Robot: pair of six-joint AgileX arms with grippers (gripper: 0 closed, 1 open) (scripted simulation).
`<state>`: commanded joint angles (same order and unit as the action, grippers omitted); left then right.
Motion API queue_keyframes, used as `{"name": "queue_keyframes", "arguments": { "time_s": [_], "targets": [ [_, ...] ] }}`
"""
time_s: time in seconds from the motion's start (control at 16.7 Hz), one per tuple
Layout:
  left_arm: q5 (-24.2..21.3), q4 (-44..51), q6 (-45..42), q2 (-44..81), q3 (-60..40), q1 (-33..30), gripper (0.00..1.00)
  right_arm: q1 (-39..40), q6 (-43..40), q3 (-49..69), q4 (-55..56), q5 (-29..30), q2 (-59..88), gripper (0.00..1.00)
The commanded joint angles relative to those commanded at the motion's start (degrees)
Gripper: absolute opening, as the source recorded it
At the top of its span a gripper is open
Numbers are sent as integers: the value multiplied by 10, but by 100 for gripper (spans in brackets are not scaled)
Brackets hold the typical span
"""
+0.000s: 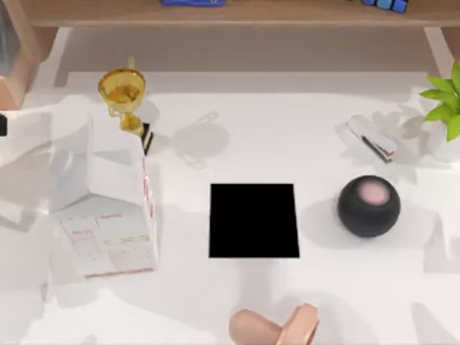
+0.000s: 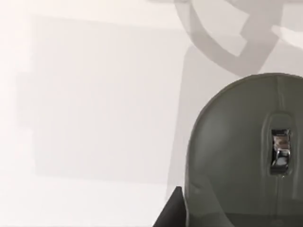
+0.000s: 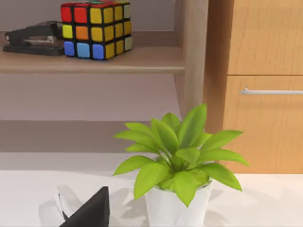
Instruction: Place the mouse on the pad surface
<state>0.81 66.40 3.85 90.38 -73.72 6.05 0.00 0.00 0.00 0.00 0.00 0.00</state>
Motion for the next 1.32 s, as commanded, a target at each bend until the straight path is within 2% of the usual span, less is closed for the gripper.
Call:
{"name": "queue_keyframes", "arguments": {
  "time_s": [0.3,0.66,1.02,1.2,1.32],
  "targets": [
    [6,8,134,73,-169,-96,0,0,0,0,0,0,0,100],
    [7,9,270,216,-343,-268,0,0,0,0,0,0,0,100],
    [5,41,353,361,-409,-438,0,0,0,0,0,0,0,100],
    [4,57,371,404,-413,-485,0,0,0,0,0,0,0,100],
    [4,60,373,411,-412,-493,0,0,0,0,0,0,0,100]
  ]
}}
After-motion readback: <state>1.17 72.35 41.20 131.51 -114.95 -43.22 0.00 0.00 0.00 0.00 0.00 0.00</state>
